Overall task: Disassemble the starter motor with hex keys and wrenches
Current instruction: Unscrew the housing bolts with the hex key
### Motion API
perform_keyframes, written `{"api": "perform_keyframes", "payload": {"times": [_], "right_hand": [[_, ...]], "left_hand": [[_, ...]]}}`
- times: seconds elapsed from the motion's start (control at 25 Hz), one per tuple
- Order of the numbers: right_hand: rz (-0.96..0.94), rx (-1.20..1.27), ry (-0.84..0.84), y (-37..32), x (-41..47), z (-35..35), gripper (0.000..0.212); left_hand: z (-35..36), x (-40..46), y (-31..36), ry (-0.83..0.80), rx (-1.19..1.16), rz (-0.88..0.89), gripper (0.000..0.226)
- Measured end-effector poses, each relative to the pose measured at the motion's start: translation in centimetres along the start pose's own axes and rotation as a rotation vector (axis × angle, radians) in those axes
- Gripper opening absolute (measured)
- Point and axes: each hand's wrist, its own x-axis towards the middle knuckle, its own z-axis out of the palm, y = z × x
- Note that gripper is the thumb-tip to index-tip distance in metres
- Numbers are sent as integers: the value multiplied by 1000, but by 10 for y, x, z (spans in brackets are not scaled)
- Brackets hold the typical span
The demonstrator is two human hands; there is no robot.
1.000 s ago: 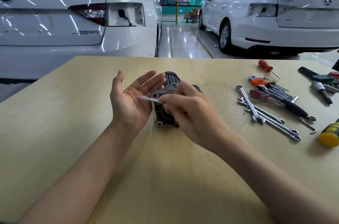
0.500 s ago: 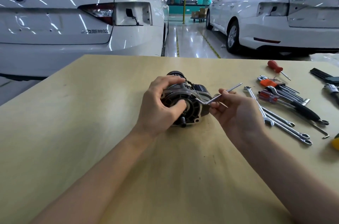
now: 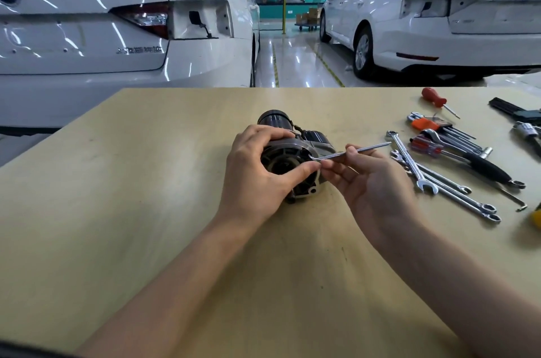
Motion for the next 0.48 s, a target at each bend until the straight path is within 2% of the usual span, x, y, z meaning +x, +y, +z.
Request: {"api": "perform_keyframes", "payload": {"times": [0.2,0.32,0.4,0.48], "right_hand": [[5,-6,-1,4,-2,0,17],[-72,-42,-16,2,-2,-1,13],[-212,-235,-51,-1,-1,1,11],[-425,-548,-112,-5,1,9,12]], "left_hand": [[0,1,2,19,-11,-26,45],[2,1,3,19,4,-4,42],[-2,0,0,-19,2,-4,39],[-5,0,-1,-46,-142,-64,23]]}}
